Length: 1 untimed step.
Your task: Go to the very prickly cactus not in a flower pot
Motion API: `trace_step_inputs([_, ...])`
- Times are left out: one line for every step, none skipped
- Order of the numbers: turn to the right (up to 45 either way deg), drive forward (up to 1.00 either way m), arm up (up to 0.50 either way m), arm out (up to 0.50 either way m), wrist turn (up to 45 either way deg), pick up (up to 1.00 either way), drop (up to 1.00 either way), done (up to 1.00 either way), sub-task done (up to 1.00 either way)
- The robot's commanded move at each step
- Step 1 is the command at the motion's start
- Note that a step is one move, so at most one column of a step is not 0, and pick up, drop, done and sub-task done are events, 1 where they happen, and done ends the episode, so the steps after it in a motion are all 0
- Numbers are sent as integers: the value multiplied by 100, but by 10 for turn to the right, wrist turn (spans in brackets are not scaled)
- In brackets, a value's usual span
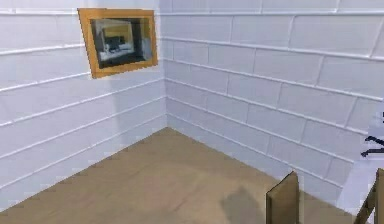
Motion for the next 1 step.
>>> trace_step_inputs([-450,0,0,0,0,0,0,0,0])
